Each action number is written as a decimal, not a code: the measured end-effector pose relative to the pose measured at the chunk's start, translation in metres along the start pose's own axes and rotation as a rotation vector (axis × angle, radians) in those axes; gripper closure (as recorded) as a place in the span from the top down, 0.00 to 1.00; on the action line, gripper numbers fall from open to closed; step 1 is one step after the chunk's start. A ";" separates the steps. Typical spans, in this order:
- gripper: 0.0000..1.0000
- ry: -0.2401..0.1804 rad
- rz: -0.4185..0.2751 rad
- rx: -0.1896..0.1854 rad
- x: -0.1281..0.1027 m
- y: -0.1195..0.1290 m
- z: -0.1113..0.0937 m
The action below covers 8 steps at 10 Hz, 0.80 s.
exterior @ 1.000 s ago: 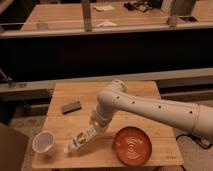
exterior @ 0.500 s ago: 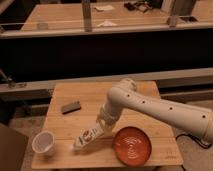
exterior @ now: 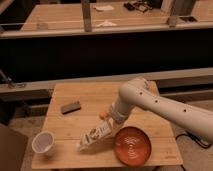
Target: Place the bottle in the ceramic bowl
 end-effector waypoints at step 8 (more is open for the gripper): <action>0.03 -0.030 0.067 0.009 0.023 0.028 -0.016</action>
